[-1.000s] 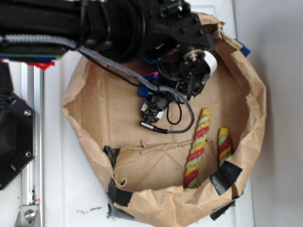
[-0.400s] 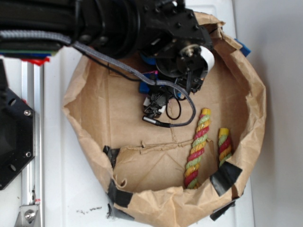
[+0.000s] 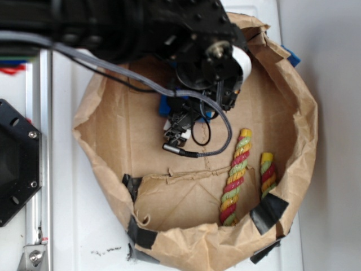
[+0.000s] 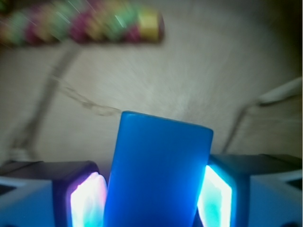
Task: Grab the blue block.
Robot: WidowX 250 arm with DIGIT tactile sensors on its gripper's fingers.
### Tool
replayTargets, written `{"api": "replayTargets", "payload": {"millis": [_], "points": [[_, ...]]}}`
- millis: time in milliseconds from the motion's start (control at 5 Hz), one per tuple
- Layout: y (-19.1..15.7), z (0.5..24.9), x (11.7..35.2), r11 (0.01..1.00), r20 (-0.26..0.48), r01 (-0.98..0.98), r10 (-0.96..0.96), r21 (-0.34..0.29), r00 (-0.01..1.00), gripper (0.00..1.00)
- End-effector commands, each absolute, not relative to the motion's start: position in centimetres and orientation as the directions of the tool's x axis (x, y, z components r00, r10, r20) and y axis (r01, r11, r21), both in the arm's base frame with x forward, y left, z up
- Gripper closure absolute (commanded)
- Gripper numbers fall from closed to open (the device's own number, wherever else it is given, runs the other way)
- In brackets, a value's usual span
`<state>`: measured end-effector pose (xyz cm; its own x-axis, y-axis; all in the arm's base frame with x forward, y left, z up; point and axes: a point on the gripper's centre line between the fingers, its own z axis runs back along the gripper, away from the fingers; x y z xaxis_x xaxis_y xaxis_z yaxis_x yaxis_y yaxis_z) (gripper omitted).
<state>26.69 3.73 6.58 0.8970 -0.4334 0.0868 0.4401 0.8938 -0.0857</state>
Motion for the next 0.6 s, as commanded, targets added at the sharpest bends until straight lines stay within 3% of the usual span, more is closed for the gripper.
{"api": "replayTargets", "payload": {"millis": [0,200,400], "points": [[2.3,14.6,26.8,0.974,0.208,0.222,-0.228,0.054,0.951,1.0],[0.9,16.8,25.9,0.986,0.192,0.165,-0.163,0.005,0.968,1.0],[0.8,17.3,25.6,0.991,0.177,0.131,-0.127,-0.012,0.976,1.0]]}}
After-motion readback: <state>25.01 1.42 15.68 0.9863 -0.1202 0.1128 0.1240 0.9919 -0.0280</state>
